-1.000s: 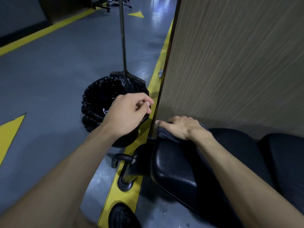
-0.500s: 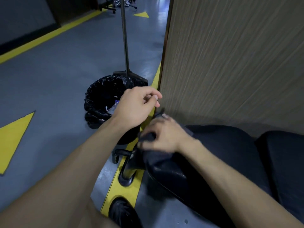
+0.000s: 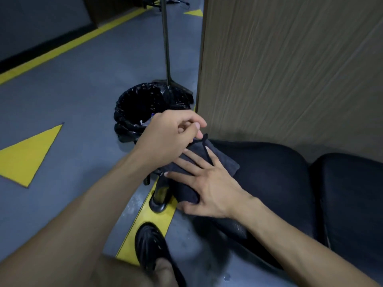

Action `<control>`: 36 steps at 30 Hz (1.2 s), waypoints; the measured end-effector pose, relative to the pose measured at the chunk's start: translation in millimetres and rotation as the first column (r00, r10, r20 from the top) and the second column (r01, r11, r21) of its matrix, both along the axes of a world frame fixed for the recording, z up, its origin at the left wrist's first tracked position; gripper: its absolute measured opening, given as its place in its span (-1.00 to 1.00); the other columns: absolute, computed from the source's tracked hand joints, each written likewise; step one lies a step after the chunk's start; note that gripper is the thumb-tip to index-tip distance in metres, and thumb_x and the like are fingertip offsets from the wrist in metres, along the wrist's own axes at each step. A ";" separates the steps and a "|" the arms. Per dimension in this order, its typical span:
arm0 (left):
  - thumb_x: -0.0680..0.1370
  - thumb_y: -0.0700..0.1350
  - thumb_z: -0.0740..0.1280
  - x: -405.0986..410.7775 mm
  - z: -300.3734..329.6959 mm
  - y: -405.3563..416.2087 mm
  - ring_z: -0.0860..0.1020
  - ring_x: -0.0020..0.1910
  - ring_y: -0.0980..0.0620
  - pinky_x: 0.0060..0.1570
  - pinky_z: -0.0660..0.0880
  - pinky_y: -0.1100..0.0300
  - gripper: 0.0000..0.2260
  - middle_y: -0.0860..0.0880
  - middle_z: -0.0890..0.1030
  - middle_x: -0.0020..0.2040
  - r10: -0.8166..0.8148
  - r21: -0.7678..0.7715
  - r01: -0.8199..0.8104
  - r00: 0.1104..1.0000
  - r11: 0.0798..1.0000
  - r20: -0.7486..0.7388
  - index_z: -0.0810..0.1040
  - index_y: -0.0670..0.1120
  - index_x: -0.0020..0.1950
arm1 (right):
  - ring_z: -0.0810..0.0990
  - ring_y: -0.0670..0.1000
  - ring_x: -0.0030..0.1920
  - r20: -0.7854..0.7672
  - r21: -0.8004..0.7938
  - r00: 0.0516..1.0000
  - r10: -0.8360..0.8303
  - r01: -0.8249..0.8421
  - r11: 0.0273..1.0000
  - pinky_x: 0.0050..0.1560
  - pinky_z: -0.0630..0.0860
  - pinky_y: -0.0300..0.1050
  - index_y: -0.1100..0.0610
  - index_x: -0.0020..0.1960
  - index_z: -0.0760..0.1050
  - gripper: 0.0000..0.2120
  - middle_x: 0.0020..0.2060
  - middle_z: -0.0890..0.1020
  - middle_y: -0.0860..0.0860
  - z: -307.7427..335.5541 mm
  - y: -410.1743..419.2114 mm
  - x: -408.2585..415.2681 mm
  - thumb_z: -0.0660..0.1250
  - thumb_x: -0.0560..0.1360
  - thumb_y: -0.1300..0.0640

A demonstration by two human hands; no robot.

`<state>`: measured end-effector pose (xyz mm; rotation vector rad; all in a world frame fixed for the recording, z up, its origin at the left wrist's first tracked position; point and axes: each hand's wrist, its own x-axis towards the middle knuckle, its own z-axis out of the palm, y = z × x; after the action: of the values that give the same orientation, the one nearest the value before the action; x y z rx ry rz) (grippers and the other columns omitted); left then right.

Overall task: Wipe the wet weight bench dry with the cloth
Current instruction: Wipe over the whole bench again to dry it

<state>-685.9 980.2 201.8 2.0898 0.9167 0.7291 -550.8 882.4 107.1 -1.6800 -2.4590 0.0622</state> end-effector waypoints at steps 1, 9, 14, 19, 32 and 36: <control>0.60 -0.17 0.30 -4.8 1.6 -10.4 0.67 -0.22 0.17 -0.13 0.62 0.23 -0.80 0.13 0.72 -0.21 0.027 -0.006 -0.026 1.000 1.000 0.003 0.69 0.06 0.01 | -0.05 0.05 0.62 0.014 0.013 1.000 0.011 -0.011 1.000 0.52 -0.16 0.37 -0.20 0.53 0.27 -0.29 0.61 0.14 -0.08 -1.0 -5.7 -1.3 0.29 0.41 -0.32; 0.60 -0.17 0.28 -22.9 11.6 -111.5 0.66 -0.20 0.06 -0.07 0.59 0.08 -0.81 0.13 0.71 -0.19 0.148 0.050 -0.152 0.987 0.987 0.062 0.68 0.03 0.01 | -0.02 0.20 0.61 0.106 0.042 0.989 -0.100 0.096 0.995 0.51 -0.03 0.41 -0.18 0.59 0.14 -0.18 0.62 0.08 -0.03 -0.3 -70.9 1.3 0.28 0.37 -0.29; 0.60 -0.14 0.30 -29.2 1.2 -170.9 0.65 -0.20 0.08 -0.10 0.56 0.11 -0.83 0.13 0.71 -0.19 0.174 0.119 -0.183 0.981 0.976 0.083 0.68 0.03 0.03 | -0.04 0.20 0.61 0.130 0.051 0.959 -0.254 0.249 0.967 0.51 0.01 0.37 -0.17 0.60 0.10 -0.19 0.63 0.02 -0.04 -3.8 -146.2 26.5 0.19 0.39 -0.30; 0.61 -0.12 0.29 -34.2 -2.7 -191.3 0.65 -0.20 0.08 -0.06 0.58 0.03 -0.82 0.18 0.71 -0.18 0.225 0.111 -0.231 0.972 0.967 0.061 0.67 0.09 0.02 | -0.07 0.13 0.62 0.125 0.018 0.963 -0.238 0.237 0.971 0.54 -0.01 0.28 -0.21 0.61 0.02 -0.20 0.63 -0.02 -0.09 -2.1 -194.8 60.6 0.16 0.43 -0.34; 0.62 -0.06 0.30 4.5 -9.7 -205.3 0.65 -0.19 0.18 0.00 0.59 0.07 -0.85 0.22 0.70 -0.19 0.122 0.078 -0.115 0.988 0.990 -0.091 0.67 0.12 0.02 | -0.17 0.05 0.62 -0.013 -0.035 0.896 -0.444 0.443 0.896 0.56 -0.15 0.23 -0.22 0.61 -0.01 -0.18 0.63 -0.06 -0.12 1.1 -212.0 67.8 0.10 0.43 -0.43; 0.61 -0.08 0.31 25.3 -10.1 -221.9 0.65 -0.19 0.13 0.00 0.58 0.08 -0.85 0.22 0.71 -0.20 0.073 0.072 -0.067 0.994 0.995 -0.082 0.67 0.10 0.00 | -0.15 -0.01 0.62 -0.002 -0.077 0.868 -0.496 0.495 0.866 0.56 -0.13 0.13 -0.24 0.60 0.00 -0.24 0.62 -0.07 -0.17 9.3 -253.7 105.3 0.19 0.48 -0.33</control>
<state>-660.6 758.3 191.7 2.1731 1.0286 0.7225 -445.5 628.6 116.5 -2.2740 -1.9495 0.1083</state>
